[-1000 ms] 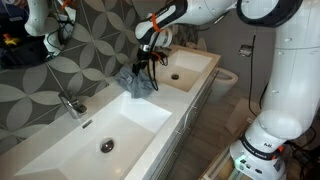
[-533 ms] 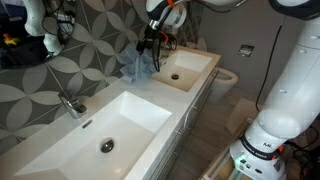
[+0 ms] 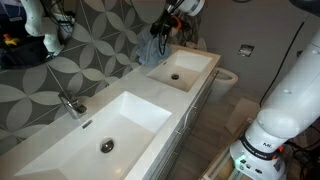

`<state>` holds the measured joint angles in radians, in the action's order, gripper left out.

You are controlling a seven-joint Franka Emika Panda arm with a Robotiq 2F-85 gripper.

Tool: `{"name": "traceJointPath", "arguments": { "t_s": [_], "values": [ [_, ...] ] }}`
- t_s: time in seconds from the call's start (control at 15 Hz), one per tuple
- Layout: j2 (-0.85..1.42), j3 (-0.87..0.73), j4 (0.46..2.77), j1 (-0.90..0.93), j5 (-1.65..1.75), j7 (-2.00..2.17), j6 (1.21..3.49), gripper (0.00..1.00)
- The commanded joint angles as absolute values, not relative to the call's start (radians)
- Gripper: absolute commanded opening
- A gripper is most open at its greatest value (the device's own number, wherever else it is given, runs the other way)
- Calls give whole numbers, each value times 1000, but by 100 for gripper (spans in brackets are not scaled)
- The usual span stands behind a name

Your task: Unfold the gray towel, pick up the gray towel and wipe the tap on the right, open the tap, close the tap, put the gray towel back on the bathroom counter

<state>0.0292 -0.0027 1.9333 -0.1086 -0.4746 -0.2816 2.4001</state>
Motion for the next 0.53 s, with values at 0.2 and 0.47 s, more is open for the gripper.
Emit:
{"name": "traceJointPath", "arguments": {
  "t_s": [0.2, 0.47],
  "values": [
    [93, -29, 1871, -97, -460, -192, 2419, 5],
    [160, -56, 1789, -117, -482, -80, 2465, 5]
  ]
}}
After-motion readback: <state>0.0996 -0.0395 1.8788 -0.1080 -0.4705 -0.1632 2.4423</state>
